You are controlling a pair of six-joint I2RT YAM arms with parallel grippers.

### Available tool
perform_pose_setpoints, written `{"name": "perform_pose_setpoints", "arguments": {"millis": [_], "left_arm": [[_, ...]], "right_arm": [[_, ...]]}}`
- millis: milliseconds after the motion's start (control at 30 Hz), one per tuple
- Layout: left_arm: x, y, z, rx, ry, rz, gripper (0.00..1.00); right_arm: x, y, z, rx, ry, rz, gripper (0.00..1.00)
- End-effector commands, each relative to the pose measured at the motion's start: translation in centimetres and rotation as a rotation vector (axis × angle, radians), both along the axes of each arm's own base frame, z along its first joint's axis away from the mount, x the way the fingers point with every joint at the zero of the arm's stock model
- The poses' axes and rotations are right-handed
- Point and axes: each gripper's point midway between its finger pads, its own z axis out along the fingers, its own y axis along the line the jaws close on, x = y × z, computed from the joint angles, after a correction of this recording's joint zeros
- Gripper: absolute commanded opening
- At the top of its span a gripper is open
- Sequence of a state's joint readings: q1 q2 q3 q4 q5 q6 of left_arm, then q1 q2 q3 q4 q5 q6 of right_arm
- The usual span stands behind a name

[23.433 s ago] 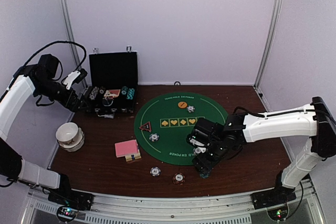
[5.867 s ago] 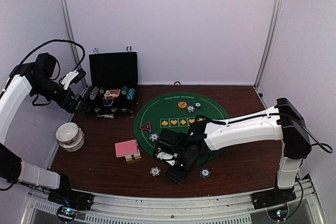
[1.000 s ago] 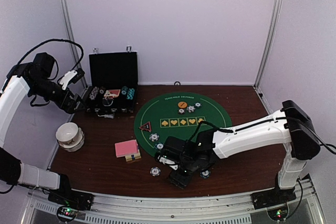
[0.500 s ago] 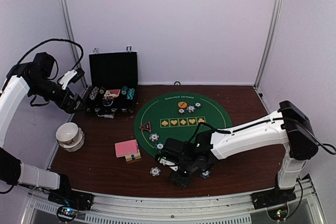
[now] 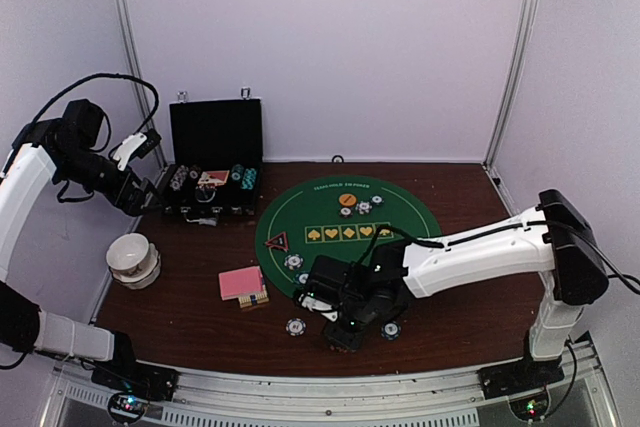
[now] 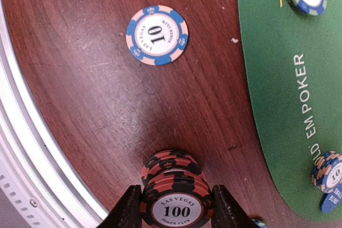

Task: Distribute texas hold em gaming equipment

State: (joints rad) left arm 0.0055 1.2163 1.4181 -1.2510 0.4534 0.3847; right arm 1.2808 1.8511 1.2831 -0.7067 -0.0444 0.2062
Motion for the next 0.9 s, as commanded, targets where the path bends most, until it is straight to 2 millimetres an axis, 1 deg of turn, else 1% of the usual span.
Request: {"name": "perform_pose_setpoints", "arguments": {"millis": [0,100,233,300,400,567,867], "left_arm": [[0.1,-0.2,1.2,-0.002,-0.039,-0.013,0.98],[0.0,-0.2,1.2,0.000,-0.042,-0.014,0.97],[0.0,-0.2,1.3,0.001,-0.044,-0.015,0.98],[0.0,-0.2,1.2,-0.001,-0.041,-0.016,0.98],[0.1,-0.2,1.3,-0.002,-0.042,-0.015,0.98],[0.0,-0.1,1.2,0.007,-0.045,-0.014,0.98],[0.2,-0.2,1.0,-0.001,-0.035,-0.021,0.98]], "right_arm": [[1.0,0.8,4.0,0.060,-0.056,0.006,0.25],[2.1,0.9,4.7,0.070,-0.062,-0.010,0.25],[4.5,1.4,5.1,0.089,-0.074,-0.059,0.25],[5.8,1.9,4.9,0.091,-0.079,-0.078,0.24],[7.3,2.8,3.9,0.086,-0.081,-0.096,0.23],[9.1,4.0,2.0,0.086,-0.074,-0.120,0.21],[11.4,4.2,-0.3,0.089,-0.068,-0.158,0.20]]}}
